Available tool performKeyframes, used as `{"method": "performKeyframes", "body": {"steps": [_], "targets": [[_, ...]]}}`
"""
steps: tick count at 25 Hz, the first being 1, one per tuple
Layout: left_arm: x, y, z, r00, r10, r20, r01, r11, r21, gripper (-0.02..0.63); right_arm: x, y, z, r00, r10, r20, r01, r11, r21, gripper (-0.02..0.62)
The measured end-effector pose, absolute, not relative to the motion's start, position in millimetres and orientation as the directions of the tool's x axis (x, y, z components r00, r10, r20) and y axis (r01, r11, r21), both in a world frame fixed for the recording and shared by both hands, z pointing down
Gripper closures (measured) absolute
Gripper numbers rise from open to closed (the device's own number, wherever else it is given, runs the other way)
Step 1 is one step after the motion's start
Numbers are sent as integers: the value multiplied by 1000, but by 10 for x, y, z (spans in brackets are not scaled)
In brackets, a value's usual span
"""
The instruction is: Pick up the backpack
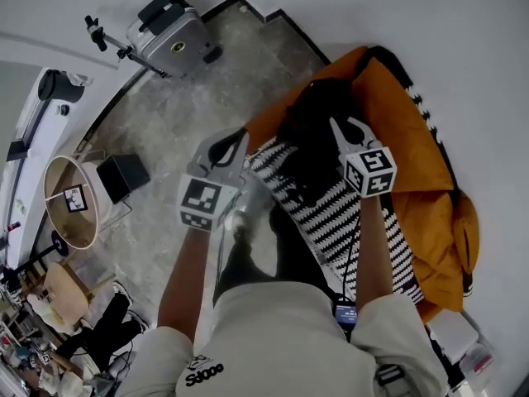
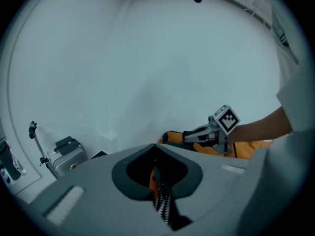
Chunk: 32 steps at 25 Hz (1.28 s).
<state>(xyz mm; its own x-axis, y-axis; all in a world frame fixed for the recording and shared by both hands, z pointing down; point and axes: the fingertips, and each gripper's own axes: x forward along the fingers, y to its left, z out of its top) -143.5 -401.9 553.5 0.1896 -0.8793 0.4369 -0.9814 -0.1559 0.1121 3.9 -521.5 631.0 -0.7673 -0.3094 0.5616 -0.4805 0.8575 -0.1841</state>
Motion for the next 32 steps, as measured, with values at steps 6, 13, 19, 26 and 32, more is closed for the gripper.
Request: {"method": "performKeyframes", "body": {"steps": [6,13,19,26,32], "targets": [[-1396,-3808,5398,220,-877,426,-976,-197,96,595,398,-4987,6070,-756,-383,531,-571,783,-247,591],[-1376,-3563,5258,241,-874,421,-970,-231,75,595,611,-4764,5761,-762,-438,477,-609,735,-297,591],[-1337,-3413,5082,259,-882,393,-965,-256,61,595,595,-4567,5390,-777,-475,414,-605,745,-280,591],[-1426,-3144,4825,263,-898,354,-963,-266,41,595,471,-4216,4885,-793,-490,362,-589,768,-252,591],[-1417,-2914,4555,292,-905,309,-951,-308,-2,596,346,-3864,4343,-813,-505,291,-569,796,-208,591]]}}
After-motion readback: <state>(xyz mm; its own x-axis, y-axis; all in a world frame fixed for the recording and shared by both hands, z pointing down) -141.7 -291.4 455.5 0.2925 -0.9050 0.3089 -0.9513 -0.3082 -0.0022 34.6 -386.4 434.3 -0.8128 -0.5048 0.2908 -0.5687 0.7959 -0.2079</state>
